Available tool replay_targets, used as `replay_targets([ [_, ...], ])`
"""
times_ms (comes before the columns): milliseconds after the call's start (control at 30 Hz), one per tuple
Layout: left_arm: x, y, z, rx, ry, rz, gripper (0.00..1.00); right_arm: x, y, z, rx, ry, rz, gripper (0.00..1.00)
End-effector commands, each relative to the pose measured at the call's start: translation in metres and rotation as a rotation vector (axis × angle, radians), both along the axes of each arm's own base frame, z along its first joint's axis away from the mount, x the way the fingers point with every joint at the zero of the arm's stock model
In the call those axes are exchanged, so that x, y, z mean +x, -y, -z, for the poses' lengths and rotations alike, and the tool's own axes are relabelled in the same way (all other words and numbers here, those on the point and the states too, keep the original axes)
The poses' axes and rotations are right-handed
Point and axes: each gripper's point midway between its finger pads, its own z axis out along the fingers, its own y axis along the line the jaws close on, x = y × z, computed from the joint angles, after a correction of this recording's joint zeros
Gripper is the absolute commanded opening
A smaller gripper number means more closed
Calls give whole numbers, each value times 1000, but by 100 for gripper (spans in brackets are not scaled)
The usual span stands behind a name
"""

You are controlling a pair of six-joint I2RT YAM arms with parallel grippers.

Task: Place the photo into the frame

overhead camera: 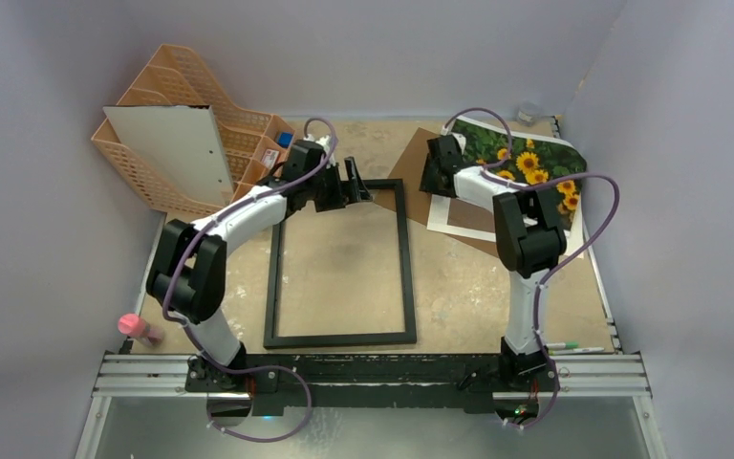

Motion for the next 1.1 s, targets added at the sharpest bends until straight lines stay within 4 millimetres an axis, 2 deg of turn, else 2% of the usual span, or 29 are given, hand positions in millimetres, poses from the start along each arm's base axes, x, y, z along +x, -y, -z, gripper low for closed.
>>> replay_targets([
  [0,10,24,-22,-54,61,55,83,23,-15,-14,63,52,-84,53],
  [200,12,47,-29,-82,82,101,83,17,-32,-74,197,144,-144,62],
  [333,12,71,-32,-106,101,141,83,5,-20,-108,251,199,-99,67],
  [400,12,87,-34,-122,112,163,83,-4,0,-121,240,218,-16,70],
  [467,12,104,-35,-134,124,186,83,-15,31,-122,200,219,115,70],
  [633,6,157,-32,-148,153,259,83,-59,125,-105,101,173,455,75],
  [767,6,202,-28,-155,204,300,83,-91,180,-88,98,135,628,81],
  [900,10,236,-2,-96,241,308,82,-116,218,-73,118,105,768,84],
  [1000,20,251,22,-10,271,288,82,-128,243,-66,138,99,861,84],
  [1067,30,258,35,15,286,272,82,-129,253,-66,143,105,889,83],
])
